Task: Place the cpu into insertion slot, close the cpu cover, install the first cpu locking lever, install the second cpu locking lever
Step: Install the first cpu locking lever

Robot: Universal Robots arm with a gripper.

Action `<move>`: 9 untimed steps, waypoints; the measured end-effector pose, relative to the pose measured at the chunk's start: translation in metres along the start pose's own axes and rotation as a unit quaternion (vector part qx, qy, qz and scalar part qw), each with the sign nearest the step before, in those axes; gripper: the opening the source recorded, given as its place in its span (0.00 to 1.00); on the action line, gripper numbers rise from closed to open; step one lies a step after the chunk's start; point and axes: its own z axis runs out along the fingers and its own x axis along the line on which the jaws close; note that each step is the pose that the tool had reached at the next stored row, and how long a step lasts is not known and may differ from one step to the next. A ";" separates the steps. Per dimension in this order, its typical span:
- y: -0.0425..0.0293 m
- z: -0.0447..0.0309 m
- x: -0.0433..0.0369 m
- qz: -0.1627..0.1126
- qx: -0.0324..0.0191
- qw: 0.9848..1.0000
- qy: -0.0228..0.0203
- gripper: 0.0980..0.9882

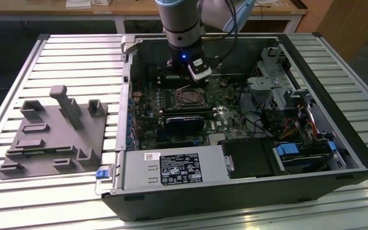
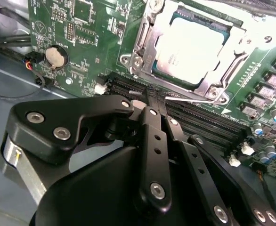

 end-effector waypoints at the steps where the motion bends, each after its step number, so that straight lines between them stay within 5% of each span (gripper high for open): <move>1: 0.0010 0.0001 0.0004 0.000 0.000 1.000 0.000 0.01; 5: 0.0030 0.0007 0.0013 0.001 0.005 1.000 -0.003 0.01; 9: 0.0032 0.0017 0.0020 0.004 0.013 1.000 -0.014 0.01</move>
